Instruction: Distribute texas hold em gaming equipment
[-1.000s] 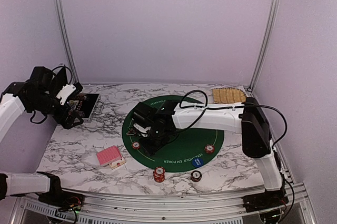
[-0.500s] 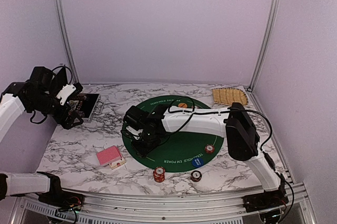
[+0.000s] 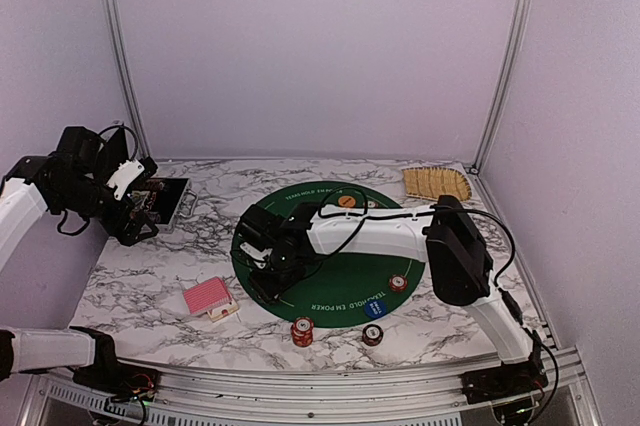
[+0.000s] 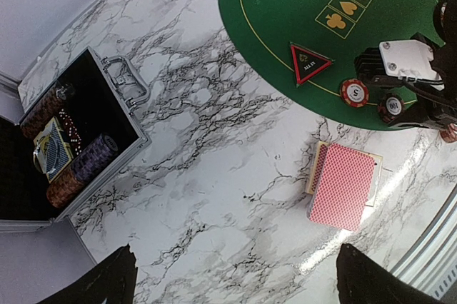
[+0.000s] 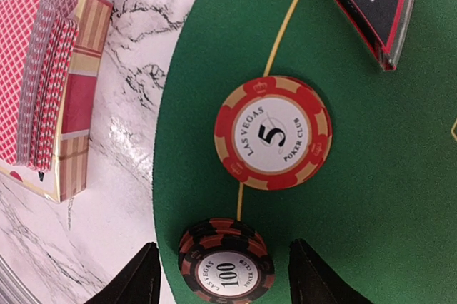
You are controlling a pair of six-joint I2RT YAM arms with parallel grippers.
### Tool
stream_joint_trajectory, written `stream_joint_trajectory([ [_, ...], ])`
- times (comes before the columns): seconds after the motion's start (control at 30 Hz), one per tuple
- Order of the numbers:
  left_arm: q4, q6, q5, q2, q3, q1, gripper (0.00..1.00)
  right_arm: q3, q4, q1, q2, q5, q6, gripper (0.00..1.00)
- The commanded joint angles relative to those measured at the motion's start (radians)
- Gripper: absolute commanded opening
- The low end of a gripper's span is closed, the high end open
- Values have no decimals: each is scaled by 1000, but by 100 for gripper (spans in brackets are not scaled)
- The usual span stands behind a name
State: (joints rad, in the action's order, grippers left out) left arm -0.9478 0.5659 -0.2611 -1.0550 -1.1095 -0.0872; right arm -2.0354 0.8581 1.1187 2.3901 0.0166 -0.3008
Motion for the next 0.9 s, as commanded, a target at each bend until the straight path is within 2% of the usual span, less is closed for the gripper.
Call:
stream_joint_trajectory([
  [0.0, -21, 1, -14, 7, 0, -3, 99, -1, -22, -3, 1, -12, 9, 61],
  [0.17, -22, 0, -11, 5, -5, -3, 99, -3, -5, -6, -70, -65, 6, 61],
  [0.33, -22, 1, -9, 3, -10, -3, 99, 96, 10, -6, -223, -115, -13, 68],
  [0.63, -21, 3, -3, -2, -12, -3, 99, 561, 45, -8, -603, -142, -111, 82],
  [0.87, -22, 4, -18, -6, -13, -3, 99, 806, 77, -7, -782, -112, -193, 90],
])
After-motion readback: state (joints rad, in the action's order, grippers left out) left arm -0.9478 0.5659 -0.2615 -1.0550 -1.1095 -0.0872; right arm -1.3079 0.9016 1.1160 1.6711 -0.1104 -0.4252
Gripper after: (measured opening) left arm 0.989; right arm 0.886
